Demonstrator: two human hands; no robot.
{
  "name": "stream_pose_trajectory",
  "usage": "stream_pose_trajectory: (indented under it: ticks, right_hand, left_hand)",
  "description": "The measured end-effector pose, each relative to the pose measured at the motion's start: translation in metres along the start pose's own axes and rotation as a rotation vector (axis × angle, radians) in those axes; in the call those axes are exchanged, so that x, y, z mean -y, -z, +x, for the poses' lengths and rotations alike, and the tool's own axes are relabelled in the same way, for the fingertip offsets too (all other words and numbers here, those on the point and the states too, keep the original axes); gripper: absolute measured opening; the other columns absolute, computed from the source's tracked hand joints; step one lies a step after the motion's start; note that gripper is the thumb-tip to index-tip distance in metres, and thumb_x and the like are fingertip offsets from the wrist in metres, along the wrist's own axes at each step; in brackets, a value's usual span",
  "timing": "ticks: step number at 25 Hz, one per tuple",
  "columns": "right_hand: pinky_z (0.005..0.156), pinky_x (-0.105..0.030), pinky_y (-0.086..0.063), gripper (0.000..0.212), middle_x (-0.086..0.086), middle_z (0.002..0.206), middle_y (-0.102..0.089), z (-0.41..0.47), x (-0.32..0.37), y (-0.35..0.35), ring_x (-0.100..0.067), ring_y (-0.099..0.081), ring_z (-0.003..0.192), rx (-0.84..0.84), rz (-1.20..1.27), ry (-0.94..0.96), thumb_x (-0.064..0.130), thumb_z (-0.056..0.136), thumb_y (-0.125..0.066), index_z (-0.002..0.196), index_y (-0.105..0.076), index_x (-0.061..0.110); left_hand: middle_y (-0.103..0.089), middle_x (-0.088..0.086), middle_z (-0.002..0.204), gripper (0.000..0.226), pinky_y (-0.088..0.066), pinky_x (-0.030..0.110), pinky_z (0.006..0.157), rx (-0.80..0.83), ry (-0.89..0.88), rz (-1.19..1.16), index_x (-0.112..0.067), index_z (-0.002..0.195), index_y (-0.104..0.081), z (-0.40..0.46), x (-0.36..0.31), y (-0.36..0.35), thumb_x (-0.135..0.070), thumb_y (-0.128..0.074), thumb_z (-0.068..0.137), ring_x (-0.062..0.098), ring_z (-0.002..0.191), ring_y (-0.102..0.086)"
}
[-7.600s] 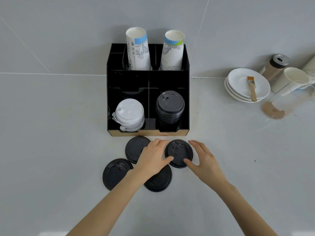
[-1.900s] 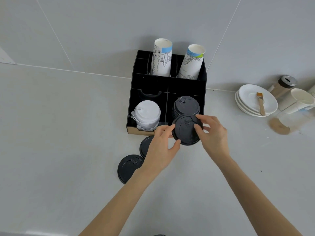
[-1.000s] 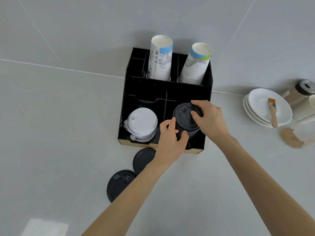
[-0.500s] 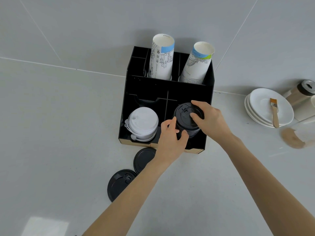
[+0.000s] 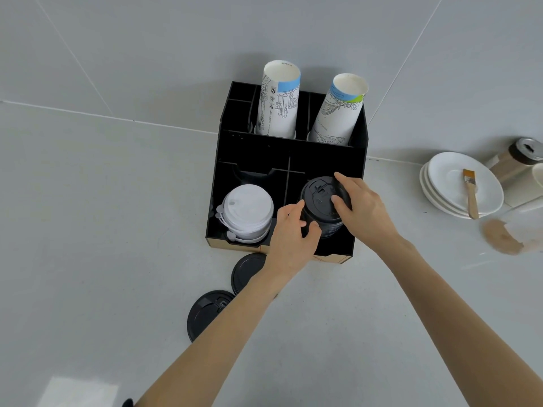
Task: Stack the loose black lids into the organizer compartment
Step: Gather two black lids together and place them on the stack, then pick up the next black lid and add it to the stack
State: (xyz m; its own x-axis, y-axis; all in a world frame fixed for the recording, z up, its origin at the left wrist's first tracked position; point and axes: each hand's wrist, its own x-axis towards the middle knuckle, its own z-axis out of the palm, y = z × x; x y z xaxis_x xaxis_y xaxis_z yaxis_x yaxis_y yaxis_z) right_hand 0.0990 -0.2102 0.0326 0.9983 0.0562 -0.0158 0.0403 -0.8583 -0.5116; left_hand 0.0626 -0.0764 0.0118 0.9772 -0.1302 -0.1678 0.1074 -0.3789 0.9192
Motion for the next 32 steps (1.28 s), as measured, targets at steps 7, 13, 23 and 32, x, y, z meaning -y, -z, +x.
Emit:
stream_pose_trajectory:
  ticks: [7,13,23,32]
  right_hand:
    - [0.095,-0.025,-0.036,0.039,-0.01,0.134,-0.048,-0.022,0.022,0.0,-0.025,-0.045,0.122,-0.151,0.113,0.038,0.009,0.09,-0.044,0.128,-0.042,0.011]
    - [0.082,-0.008,-0.03,0.034,-0.005,0.125,-0.055,-0.065,0.044,-0.021,-0.017,-0.052,0.109,-0.152,0.218,0.075,0.008,0.089,-0.047,0.122,-0.048,0.013]
    - [0.101,-0.039,-0.042,0.036,-0.013,0.128,-0.05,-0.122,0.031,-0.093,-0.028,-0.048,0.116,0.167,0.241,-0.217,0.016,0.089,-0.048,0.124,-0.046,0.007]
    - [0.099,-0.033,-0.039,0.036,-0.016,0.123,-0.046,-0.124,0.044,-0.113,-0.028,-0.043,0.116,0.211,0.234,-0.283,0.017,0.09,-0.047,0.123,-0.047,0.002]
  left_hand:
    - [-0.045,0.008,0.135,0.039,-0.041,0.027,0.095,-0.005,-0.002,0.035,-0.012,0.129,-0.042,-0.016,0.003,0.027,-0.017,-0.044,0.091,0.016,0.119,-0.048]
    - [-0.058,0.006,0.124,0.03,-0.038,0.019,0.089,0.055,-0.02,0.136,-0.011,0.119,-0.053,-0.046,0.029,0.057,-0.012,-0.045,0.09,0.012,0.109,-0.053]
    - [-0.042,0.012,0.135,0.045,-0.04,0.037,0.103,0.068,0.104,0.482,-0.012,0.131,-0.04,-0.067,0.08,0.074,-0.02,-0.049,0.088,0.027,0.12,-0.047]
    - [-0.04,0.014,0.136,0.048,-0.035,0.037,0.103,0.106,0.185,0.527,-0.012,0.134,-0.036,-0.056,0.088,0.063,-0.021,-0.048,0.088,0.03,0.123,-0.038]
